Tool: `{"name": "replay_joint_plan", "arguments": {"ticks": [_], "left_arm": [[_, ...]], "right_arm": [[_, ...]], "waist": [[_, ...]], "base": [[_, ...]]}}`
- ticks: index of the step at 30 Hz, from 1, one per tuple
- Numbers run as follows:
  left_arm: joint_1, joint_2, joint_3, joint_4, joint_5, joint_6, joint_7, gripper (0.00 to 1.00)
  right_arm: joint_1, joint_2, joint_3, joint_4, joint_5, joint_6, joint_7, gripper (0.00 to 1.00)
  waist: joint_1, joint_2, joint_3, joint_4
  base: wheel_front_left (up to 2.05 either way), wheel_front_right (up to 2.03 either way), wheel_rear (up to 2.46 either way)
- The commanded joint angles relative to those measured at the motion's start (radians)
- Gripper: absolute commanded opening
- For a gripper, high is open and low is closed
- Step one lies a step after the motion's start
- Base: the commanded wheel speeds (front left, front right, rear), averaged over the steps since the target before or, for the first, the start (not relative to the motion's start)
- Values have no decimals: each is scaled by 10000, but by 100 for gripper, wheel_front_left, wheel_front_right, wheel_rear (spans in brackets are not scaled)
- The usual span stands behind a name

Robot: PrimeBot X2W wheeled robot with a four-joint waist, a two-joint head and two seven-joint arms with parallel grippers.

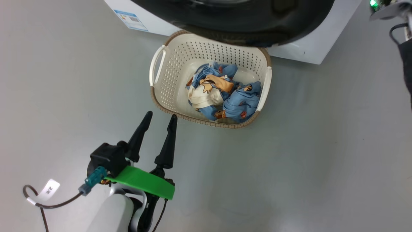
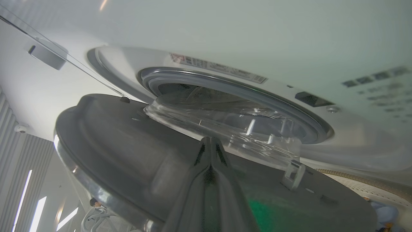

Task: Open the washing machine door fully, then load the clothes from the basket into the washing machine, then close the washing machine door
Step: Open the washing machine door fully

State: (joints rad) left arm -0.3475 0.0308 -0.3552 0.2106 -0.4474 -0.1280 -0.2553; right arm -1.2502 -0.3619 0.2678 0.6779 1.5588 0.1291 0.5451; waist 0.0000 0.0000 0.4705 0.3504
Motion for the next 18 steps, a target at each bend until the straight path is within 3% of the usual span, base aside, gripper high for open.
{"name": "replay_joint_plan", "arguments": {"ticks": [1, 18], "left_arm": [[80, 195, 307, -163, -3, -27, -65, 100], [952, 195, 677, 136, 677, -27, -65, 100]], "right_arm": [[375, 465, 239, -400, -29, 16, 193, 0], [2580, 967, 809, -1416, 237, 16, 703, 0]], "waist": [[0, 0, -149, -4], [0, 0, -1750, -196]], "base": [[0, 0, 0], [0, 0, 0]]}}
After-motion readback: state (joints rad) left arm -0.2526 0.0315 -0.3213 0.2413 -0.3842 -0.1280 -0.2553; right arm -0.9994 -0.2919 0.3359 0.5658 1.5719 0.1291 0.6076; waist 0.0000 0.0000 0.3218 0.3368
